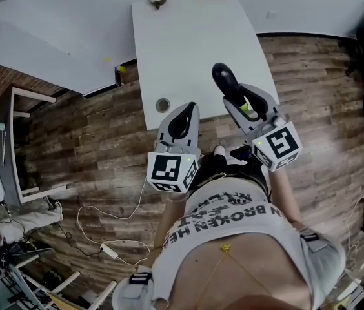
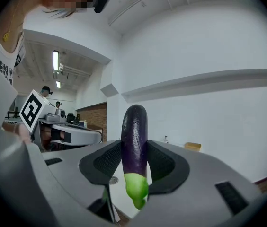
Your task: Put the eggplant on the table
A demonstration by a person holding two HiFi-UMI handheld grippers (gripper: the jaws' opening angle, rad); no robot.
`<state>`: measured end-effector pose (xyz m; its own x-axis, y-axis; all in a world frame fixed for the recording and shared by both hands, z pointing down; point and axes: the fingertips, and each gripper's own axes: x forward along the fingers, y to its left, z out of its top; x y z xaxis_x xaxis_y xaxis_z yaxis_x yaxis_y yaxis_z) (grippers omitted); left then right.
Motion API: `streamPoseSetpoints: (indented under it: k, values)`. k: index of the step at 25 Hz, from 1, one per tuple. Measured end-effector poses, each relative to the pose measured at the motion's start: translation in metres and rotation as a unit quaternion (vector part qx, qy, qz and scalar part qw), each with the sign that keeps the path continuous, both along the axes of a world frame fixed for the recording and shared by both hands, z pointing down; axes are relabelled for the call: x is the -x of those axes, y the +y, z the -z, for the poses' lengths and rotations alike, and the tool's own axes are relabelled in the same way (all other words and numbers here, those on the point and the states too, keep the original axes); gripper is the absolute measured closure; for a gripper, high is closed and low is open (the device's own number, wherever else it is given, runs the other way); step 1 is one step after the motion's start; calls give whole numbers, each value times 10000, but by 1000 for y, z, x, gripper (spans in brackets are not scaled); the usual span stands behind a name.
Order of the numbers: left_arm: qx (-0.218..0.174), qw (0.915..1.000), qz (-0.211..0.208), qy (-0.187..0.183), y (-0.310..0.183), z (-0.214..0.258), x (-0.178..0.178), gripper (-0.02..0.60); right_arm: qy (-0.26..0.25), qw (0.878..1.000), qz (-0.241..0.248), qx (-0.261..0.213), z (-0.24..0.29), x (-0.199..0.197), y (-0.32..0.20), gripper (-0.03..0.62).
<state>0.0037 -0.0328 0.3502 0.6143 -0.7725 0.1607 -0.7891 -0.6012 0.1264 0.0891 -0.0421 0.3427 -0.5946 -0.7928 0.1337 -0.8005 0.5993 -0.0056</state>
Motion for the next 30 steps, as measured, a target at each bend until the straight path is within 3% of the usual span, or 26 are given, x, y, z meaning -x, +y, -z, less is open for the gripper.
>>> streamPoseSetpoints:
  k: [21, 30]
  values:
    - [-91, 9973, -725, 106, -111, 3, 23, 575, 201, 9982, -559, 92, -7, 32, -93, 427]
    - [-42, 9963, -837, 163, -147, -10, 55, 575, 459, 9966, -662, 161, -23, 61, -127, 427]
